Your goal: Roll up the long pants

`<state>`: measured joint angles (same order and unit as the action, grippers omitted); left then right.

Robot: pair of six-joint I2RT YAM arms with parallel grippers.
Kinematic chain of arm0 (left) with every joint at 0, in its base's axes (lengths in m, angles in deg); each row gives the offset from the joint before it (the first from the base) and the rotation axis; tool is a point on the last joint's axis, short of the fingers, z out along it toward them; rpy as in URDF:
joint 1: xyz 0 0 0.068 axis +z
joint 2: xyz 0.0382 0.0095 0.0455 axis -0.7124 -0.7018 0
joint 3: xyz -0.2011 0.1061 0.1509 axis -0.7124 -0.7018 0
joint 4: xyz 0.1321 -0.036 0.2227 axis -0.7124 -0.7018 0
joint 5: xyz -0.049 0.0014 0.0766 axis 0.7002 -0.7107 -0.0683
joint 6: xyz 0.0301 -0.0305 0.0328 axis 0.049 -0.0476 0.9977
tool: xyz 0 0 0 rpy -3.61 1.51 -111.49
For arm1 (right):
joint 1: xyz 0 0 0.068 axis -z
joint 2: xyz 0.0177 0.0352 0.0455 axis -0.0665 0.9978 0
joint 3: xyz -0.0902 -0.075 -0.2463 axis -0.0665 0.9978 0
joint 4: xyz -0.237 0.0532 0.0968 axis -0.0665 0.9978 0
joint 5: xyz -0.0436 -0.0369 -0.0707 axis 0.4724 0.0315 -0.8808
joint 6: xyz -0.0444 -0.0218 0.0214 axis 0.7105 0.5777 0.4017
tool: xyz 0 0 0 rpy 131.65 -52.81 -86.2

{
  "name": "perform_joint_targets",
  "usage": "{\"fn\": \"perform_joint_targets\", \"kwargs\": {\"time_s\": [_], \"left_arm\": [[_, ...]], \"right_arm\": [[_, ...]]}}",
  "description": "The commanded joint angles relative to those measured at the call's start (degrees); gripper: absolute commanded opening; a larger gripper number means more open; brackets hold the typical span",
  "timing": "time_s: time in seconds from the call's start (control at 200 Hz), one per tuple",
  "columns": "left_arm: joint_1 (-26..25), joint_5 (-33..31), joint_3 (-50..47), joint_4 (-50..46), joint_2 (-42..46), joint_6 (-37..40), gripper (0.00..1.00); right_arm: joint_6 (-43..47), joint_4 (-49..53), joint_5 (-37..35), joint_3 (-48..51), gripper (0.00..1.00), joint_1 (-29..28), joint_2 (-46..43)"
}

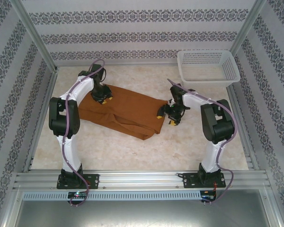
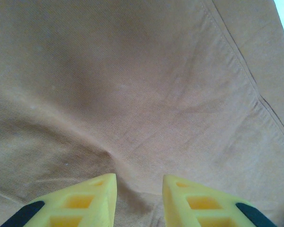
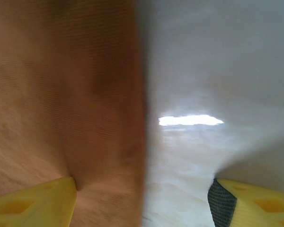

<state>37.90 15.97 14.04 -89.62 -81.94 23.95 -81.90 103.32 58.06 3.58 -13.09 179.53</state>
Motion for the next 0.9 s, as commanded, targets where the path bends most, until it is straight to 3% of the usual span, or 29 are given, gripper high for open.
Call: {"fn": "perform_joint_targets", "kwargs": {"time_s": [0.0,0.365,0.59,0.674,0.774,0.809,0.854,0.899], "left_arm": [[-0.7,-0.3,2.0,-0.5,-2.0,0.0,0.34],[-0.7,-0.5,4.2,-1.4,-3.3,0.8,0.35],[-0.7,0.6,2.4,0.5,-3.6,0.2,0.34],[-0.7,0.5,2.5,0.5,-3.6,0.4,0.34],[-0.7,0.2,2.8,0.5,-3.7,0.6,0.34],[-0.7,0.1,2.9,0.3,-3.8,0.7,0.34],[-0.7,0.0,3.0,0.2,-3.8,0.9,0.34],[-0.7,-0.3,3.2,-0.2,-3.9,1.2,0.33]], "right_arm": [[-2.5,-16.3,13.3,-2.2,0.75,-10.1,7.9],[-5.4,-16.5,12.8,-7.0,0.75,-14.5,11.4],[-12.7,-24.8,13.1,-4.5,0.7,-16.3,10.5],[-15.9,-28.4,13.5,-4.1,0.53,-17.1,10.6],[-17.3,-29.4,13.6,-5.4,0.44,-17.9,11.4],[-17.4,-29.3,13.7,-5.9,0.29,-18.0,11.7],[-17.4,-28.8,13.8,-6.3,0.01,-18.0,11.8],[-16.5,-27.4,13.6,-6.5,0.0,-17.5,11.5]]}}
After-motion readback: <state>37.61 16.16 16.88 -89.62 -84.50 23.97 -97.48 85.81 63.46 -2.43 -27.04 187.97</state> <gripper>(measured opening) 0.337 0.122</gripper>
